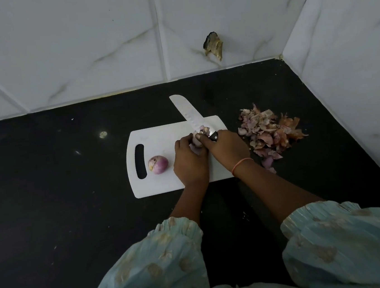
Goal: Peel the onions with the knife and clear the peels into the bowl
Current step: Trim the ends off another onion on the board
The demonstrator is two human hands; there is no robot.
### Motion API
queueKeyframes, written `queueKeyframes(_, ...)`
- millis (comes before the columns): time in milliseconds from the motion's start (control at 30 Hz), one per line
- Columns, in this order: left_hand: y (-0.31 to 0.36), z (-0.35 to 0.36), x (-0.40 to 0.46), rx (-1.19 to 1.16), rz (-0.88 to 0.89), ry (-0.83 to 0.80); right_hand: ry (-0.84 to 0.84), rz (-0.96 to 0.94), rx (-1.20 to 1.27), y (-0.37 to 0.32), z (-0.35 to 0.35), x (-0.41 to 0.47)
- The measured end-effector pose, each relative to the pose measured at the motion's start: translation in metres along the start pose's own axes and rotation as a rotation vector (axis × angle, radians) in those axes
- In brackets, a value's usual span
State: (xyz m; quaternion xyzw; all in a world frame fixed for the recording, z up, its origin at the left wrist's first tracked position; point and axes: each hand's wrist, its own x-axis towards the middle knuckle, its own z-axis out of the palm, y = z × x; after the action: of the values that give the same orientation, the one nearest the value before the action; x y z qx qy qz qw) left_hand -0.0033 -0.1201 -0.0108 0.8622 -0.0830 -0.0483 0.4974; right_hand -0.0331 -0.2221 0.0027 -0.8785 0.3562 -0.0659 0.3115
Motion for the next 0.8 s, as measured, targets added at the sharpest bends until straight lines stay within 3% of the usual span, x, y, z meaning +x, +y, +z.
queueKeyframes(233,0.009,0.0,0.005,0.052,-0.071,-0.035,-0.008,-0.006,-0.043,-0.001,-0.004,0.0)
queueKeyframes(367,-0.006,-0.017,0.033,0.078,0.125,-0.335,0.049,-0.025,-0.158,-0.001,-0.007,-0.001)
queueKeyframes(433,-0.012,-0.02,0.04,-0.009,0.12,-0.427,0.088,-0.056,-0.192,-0.001,-0.009,-0.002)
queueKeyframes(633,-0.013,-0.008,0.023,0.026,0.121,-0.179,0.137,-0.04,-0.178,-0.003,-0.006,-0.007)
queueKeyframes(800,-0.006,-0.004,0.012,0.084,0.103,-0.109,0.101,-0.005,-0.126,-0.002,-0.005,-0.007)
